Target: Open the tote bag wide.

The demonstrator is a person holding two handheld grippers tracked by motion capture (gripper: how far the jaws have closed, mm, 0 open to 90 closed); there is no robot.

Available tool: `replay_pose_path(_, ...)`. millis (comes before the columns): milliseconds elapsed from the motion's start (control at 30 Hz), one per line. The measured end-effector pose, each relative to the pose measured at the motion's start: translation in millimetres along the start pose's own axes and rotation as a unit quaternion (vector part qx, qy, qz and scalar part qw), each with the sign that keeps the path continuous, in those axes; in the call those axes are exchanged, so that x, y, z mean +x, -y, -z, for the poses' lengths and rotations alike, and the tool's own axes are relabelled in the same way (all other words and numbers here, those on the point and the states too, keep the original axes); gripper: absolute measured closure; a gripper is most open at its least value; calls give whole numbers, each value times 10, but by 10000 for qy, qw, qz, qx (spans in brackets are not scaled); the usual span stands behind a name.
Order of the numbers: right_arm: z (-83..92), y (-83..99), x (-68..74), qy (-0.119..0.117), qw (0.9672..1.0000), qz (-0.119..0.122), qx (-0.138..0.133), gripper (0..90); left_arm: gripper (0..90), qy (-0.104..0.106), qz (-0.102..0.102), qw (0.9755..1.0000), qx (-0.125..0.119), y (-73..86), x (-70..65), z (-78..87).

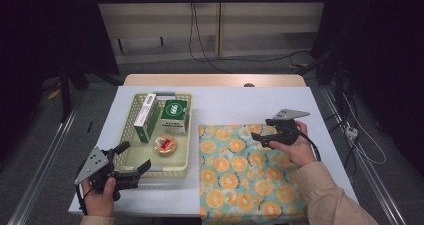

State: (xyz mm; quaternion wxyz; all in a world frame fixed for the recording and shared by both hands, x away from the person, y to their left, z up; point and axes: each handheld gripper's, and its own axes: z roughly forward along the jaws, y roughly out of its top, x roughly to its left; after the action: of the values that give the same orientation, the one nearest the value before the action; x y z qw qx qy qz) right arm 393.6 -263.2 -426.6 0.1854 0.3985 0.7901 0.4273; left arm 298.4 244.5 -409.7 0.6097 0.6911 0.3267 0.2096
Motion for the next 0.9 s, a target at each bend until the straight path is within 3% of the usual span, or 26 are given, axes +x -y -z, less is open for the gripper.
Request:
replay_pose_path(167, -111, -56, -45, -89, 9999, 22, 112, 201, 24, 27, -11, 10000, -18, 0, -15, 2)
replay_pose_path(500, -443, -39, -87, -139, 9980, 94, 616, 219, 24, 36, 4, 10000, -10, 2, -15, -3)
replay_pose_path(633, -555, -40, -95, -80, 9972, 200, 719, 223, 24, 35, 12, 10000, -15, 5, -15, -8)
replay_pose_path(900, -691, -26, -142, -79, 9963, 148, 846, 238, 24, 28, 5, 10000, -46, -3, -6, 1)
